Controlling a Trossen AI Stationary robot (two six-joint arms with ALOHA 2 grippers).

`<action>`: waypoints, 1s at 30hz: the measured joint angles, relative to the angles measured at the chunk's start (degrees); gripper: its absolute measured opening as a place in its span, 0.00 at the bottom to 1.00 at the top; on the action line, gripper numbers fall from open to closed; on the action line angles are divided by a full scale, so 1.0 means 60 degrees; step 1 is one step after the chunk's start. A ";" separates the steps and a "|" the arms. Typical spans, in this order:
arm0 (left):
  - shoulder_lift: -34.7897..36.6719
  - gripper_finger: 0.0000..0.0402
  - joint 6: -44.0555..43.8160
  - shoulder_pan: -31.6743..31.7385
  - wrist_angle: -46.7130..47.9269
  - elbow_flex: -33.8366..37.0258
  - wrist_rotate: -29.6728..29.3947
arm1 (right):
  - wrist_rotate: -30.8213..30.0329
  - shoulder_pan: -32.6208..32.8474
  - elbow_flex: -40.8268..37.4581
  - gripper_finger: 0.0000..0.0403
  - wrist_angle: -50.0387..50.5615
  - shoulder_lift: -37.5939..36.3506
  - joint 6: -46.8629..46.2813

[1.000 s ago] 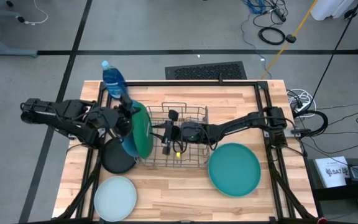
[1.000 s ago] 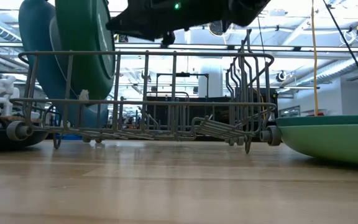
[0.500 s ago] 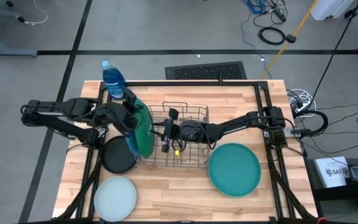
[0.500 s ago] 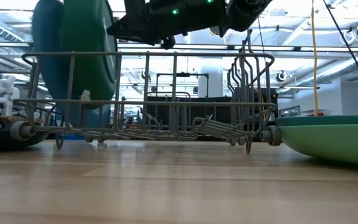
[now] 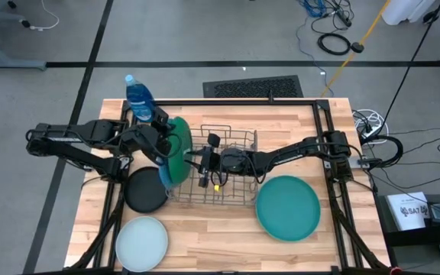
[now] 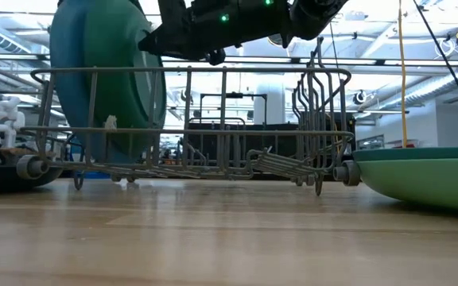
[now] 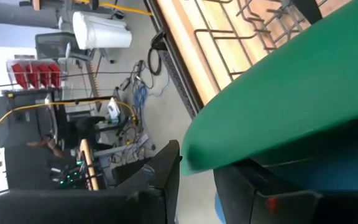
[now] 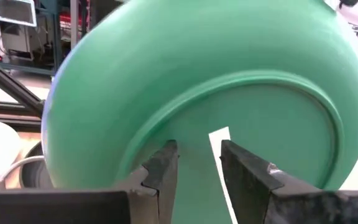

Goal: Sort dishes
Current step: Put the dark green plate into the gray dish rack

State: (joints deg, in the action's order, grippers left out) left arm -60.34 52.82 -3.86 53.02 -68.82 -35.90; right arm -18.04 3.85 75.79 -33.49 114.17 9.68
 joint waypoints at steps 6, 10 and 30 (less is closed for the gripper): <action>0.0038 0.24 0.0006 -0.0003 -0.0020 0.0004 -0.0330 | -0.0007 -0.0128 0.0000 0.29 0.0162 0.0000 -0.0197; 0.0108 0.24 0.0012 -0.0028 -0.0027 0.0004 -0.1168 | 0.0000 -0.0198 0.0000 0.29 0.0214 0.0000 -0.0220; 0.1378 0.24 -0.0666 -0.0774 -0.2102 0.0004 -0.1312 | 0.0066 -0.0578 0.0000 0.29 0.0916 -0.0007 -0.0123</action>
State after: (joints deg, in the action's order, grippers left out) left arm -52.07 48.82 -8.50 40.41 -68.79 -43.77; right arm -17.65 0.38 75.79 -27.99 114.13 8.94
